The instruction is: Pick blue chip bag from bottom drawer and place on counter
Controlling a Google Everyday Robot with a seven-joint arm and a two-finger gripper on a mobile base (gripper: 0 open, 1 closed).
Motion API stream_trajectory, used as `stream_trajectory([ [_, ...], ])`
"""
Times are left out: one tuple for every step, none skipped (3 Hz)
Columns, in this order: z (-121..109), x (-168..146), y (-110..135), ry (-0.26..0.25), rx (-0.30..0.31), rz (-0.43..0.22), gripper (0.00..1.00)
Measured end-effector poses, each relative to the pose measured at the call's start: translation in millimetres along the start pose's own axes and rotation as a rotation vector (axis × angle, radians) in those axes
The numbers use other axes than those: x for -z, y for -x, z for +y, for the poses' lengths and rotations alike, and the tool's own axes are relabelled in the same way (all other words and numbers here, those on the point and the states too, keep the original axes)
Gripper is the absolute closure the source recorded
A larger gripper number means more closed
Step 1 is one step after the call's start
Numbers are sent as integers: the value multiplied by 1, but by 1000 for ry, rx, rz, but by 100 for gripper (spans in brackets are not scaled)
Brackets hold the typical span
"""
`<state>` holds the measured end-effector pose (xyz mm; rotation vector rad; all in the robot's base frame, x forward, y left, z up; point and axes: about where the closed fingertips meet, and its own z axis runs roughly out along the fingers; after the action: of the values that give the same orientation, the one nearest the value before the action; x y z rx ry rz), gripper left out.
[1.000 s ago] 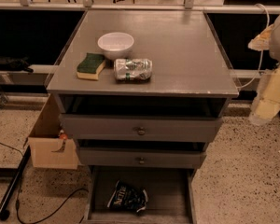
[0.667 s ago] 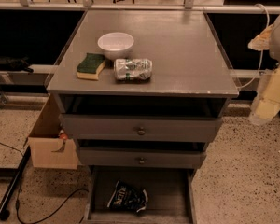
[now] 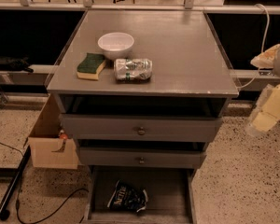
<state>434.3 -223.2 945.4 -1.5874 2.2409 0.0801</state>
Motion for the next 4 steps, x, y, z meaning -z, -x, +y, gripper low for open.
stream_trajectory([
  [16,-32,-12,63,-87,-120,0],
  [37,-79,-24,159,-159,-184,0],
  [37,-79,-24,159,-159,-184,0],
  [43,-124,-12,180,-273,-325,0],
])
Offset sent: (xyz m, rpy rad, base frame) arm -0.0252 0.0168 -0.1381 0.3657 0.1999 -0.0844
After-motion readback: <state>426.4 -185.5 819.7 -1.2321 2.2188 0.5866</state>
